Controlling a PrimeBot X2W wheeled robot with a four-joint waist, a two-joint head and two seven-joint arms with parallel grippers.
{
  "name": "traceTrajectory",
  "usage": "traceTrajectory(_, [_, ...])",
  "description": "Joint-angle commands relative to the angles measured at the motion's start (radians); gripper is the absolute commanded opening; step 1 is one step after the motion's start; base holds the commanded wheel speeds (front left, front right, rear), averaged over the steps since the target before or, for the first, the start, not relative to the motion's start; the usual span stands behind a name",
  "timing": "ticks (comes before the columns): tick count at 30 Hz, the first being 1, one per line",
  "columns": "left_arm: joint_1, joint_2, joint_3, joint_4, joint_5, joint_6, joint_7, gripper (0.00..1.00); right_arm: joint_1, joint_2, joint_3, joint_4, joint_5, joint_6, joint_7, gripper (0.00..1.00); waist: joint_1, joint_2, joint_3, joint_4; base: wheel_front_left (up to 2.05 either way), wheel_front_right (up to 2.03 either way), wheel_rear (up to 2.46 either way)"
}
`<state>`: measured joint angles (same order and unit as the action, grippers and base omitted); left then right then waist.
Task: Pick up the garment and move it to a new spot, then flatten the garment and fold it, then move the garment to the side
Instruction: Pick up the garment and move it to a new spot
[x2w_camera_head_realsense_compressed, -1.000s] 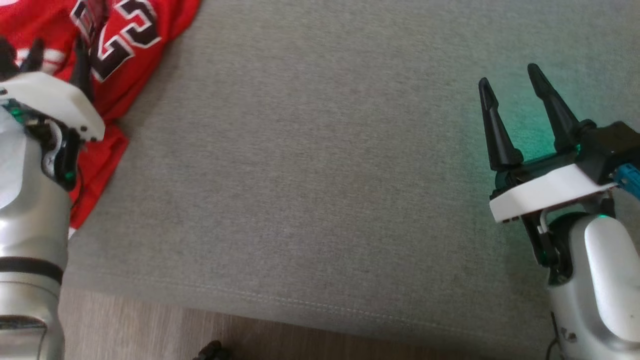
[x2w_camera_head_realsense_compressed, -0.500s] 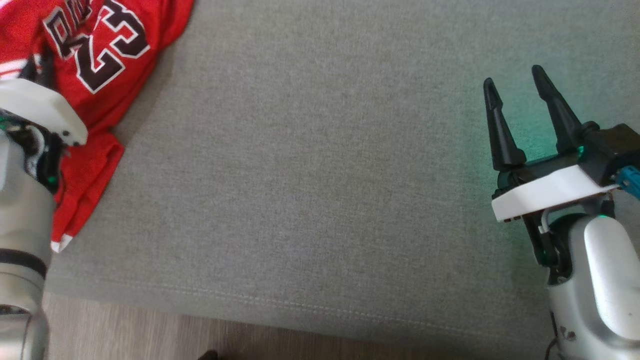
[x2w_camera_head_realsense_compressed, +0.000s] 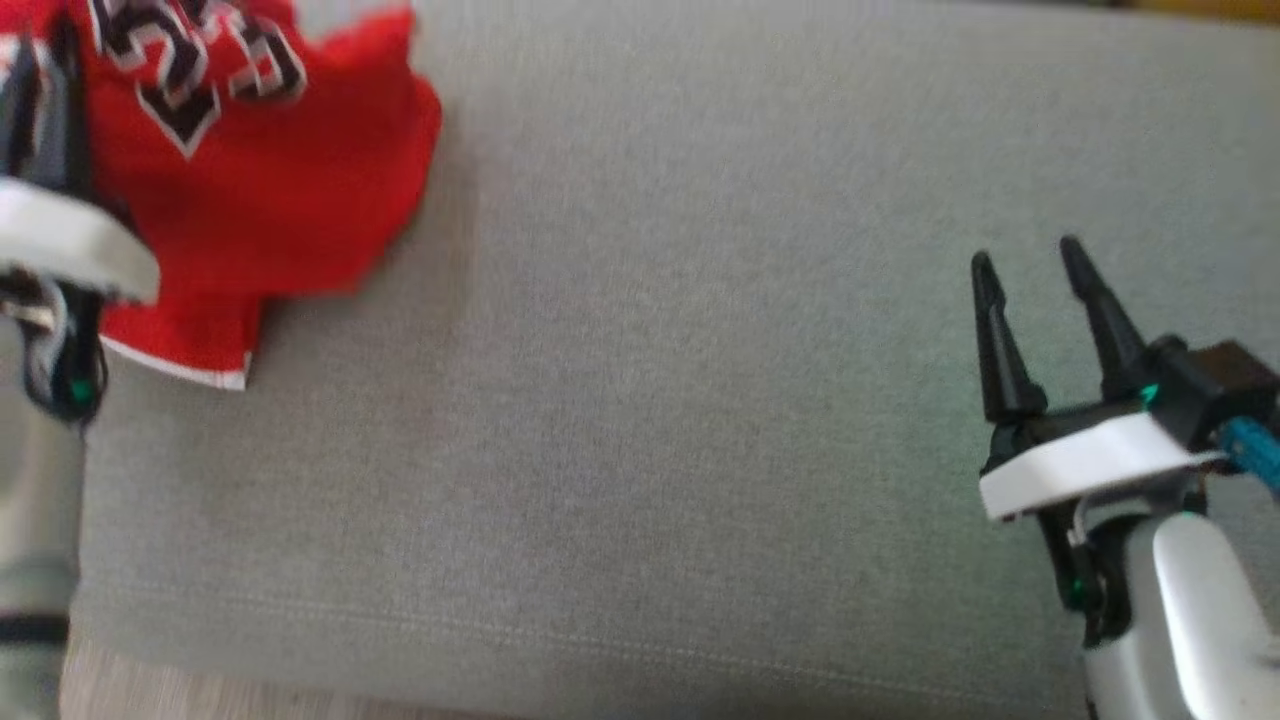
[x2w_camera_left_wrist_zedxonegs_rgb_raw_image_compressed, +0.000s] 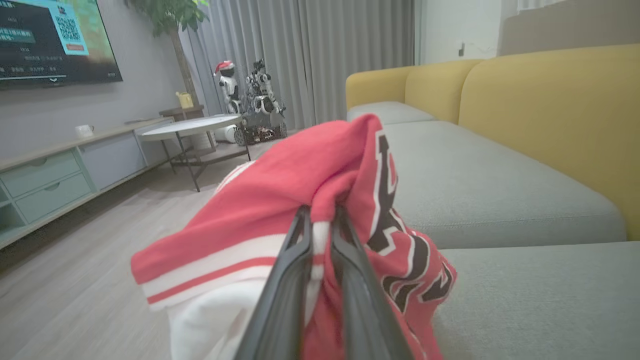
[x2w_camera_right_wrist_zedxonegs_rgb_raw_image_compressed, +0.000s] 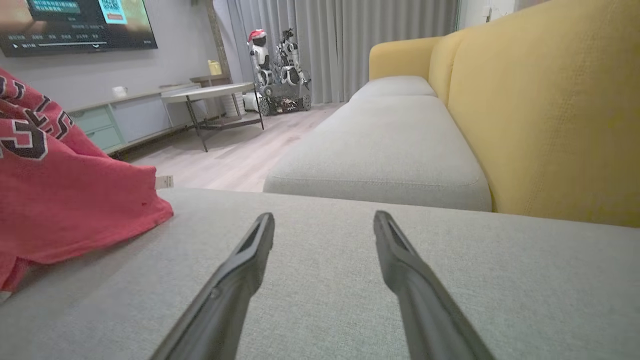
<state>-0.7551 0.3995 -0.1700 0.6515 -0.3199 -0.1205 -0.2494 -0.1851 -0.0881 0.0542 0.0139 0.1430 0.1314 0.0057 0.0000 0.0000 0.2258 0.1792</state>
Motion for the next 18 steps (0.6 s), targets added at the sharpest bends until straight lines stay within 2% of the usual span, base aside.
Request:
traceTrajectory(1, [0.024,0.067,0.048,-0.094,0.006,0.013,-0.012,0.00,0.006,0.014,0.020,-0.036,0.011,-0.001,-0.010,1.00,0.0000,0.0000,-0.078,-0.020,0.00,0.00,0.00])
traceTrajectory(5, [0.143,0.069,0.052,-0.253,-0.001,0.032,-0.005,0.00,0.051,0.024,0.013,-0.046,0.023,-0.001,-0.012,1.00,0.0000,0.0000,-0.135,-0.042,0.00,0.00,0.00])
traceTrajectory(6, [0.200,0.067,0.050,-0.345,-0.005,0.043,0.012,0.00,0.070,0.028,0.008,-0.056,0.029,-0.001,-0.012,1.00,0.0000,0.0000,-0.151,-0.055,0.00,0.00,0.00])
traceTrajectory(10, [0.310,0.051,0.028,-0.537,-0.004,0.071,0.057,0.00,0.098,0.034,0.002,-0.079,0.036,-0.001,-0.009,1.00,0.0000,0.0000,-0.170,-0.088,0.00,0.00,0.00])
traceTrajectory(14, [0.383,0.011,-0.027,-0.678,0.000,0.085,0.097,0.00,0.105,0.036,-0.001,-0.106,0.038,-0.001,-0.003,1.00,0.0000,0.0000,-0.162,-0.137,0.00,0.00,0.00])
traceTrajectory(18, [0.392,-0.051,-0.097,-0.730,0.002,0.089,0.116,0.00,0.092,0.037,0.008,-0.130,0.040,-0.001,0.006,1.00,0.0000,0.0000,-0.125,-0.207,0.00,0.00,0.00])
